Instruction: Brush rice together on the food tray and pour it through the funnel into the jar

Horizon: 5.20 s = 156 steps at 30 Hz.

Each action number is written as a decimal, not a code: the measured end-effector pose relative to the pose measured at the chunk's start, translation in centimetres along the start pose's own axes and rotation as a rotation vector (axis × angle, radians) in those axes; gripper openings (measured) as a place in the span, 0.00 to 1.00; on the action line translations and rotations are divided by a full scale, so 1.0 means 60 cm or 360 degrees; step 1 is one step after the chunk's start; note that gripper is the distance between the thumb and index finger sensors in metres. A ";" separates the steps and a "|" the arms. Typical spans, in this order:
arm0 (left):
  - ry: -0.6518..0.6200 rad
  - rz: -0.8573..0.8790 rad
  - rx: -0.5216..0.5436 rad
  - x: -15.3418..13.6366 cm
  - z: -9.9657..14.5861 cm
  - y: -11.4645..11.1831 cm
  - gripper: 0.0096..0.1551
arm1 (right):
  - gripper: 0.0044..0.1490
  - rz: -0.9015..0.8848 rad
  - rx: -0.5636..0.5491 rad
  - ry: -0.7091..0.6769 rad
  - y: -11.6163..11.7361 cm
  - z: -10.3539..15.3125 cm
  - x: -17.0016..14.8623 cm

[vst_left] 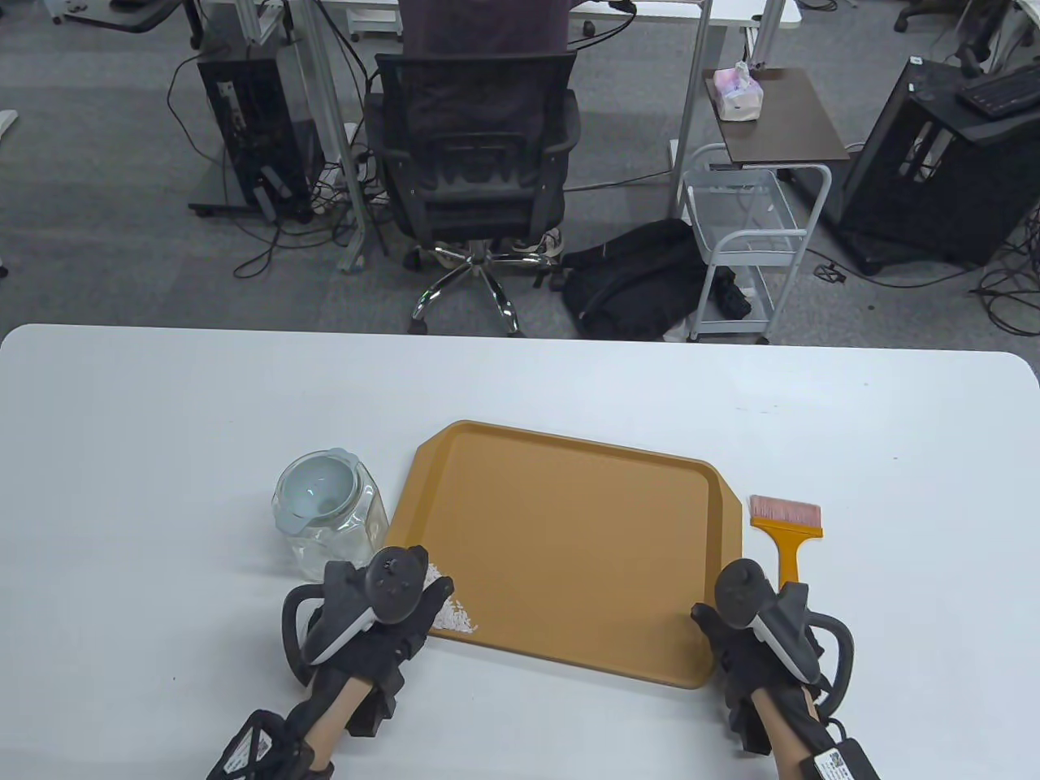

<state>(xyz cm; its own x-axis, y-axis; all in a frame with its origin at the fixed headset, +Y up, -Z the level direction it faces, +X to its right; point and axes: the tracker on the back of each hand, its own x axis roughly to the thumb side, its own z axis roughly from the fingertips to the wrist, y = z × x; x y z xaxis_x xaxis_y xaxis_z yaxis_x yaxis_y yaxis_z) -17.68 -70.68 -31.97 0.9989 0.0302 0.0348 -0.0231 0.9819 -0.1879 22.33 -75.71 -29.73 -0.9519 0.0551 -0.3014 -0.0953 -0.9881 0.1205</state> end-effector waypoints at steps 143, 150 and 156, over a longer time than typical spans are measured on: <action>-0.0247 0.1977 0.0142 -0.299 -0.128 0.089 0.54 | 0.51 -0.1283 -0.0587 -0.0797 -0.481 0.028 0.220; -0.0233 0.1988 0.0158 -0.295 -0.127 0.085 0.55 | 0.52 -0.1268 -0.0611 -0.0842 -0.490 0.039 0.234; -0.0237 0.2005 0.0145 -0.296 -0.125 0.083 0.55 | 0.51 -0.1276 -0.0620 -0.0873 -0.498 0.047 0.243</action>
<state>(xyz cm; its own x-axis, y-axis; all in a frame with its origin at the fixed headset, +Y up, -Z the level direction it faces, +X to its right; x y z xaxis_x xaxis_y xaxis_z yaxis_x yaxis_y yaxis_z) -35.25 -67.76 -40.90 0.2699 0.9629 -0.0074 -0.9579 0.2677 -0.1037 10.49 -44.99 -35.06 -0.6618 0.6762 0.3238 -0.7495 -0.6055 -0.2675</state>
